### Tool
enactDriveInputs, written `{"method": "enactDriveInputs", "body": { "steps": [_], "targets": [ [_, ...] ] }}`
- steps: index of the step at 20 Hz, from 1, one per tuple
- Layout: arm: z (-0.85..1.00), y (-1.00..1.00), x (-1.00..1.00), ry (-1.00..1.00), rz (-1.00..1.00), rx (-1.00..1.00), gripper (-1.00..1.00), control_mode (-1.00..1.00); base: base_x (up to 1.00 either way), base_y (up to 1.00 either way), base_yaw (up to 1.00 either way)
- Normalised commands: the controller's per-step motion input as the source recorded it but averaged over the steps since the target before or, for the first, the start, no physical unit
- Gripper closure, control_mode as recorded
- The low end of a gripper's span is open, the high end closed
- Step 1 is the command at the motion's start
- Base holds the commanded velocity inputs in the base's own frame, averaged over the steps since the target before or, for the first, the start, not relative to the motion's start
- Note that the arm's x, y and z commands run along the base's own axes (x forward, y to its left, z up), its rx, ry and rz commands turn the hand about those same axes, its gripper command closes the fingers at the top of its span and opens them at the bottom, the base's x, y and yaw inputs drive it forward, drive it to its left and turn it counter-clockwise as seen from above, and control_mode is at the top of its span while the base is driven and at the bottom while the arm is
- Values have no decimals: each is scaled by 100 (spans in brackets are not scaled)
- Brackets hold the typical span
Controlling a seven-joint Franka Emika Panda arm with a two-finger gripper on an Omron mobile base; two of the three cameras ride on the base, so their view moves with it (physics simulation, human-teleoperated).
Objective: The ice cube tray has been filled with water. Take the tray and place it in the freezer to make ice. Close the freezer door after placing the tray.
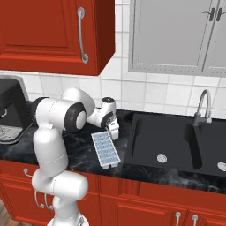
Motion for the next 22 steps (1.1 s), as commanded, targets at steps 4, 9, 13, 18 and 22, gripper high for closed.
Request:
{"method": "enactDriveInputs", "body": {
  "steps": [4, 9, 13, 18, 22],
  "targets": [
    [-24, 20, -49, 0, 0, 0, -100, -100, 0, 0, 0],
    [-27, 6, -72, 0, 0, 0, -100, -100, 0, 0, 0],
    [-29, 0, -80, 0, 0, 0, -100, -100, 0, 0, 0],
    [-26, 0, -70, 1, 0, 0, -100, -100, 0, 0, 0],
    [-20, -3, -45, 2, 0, 0, -100, -100, 0, 0, 0]
  ]
}}
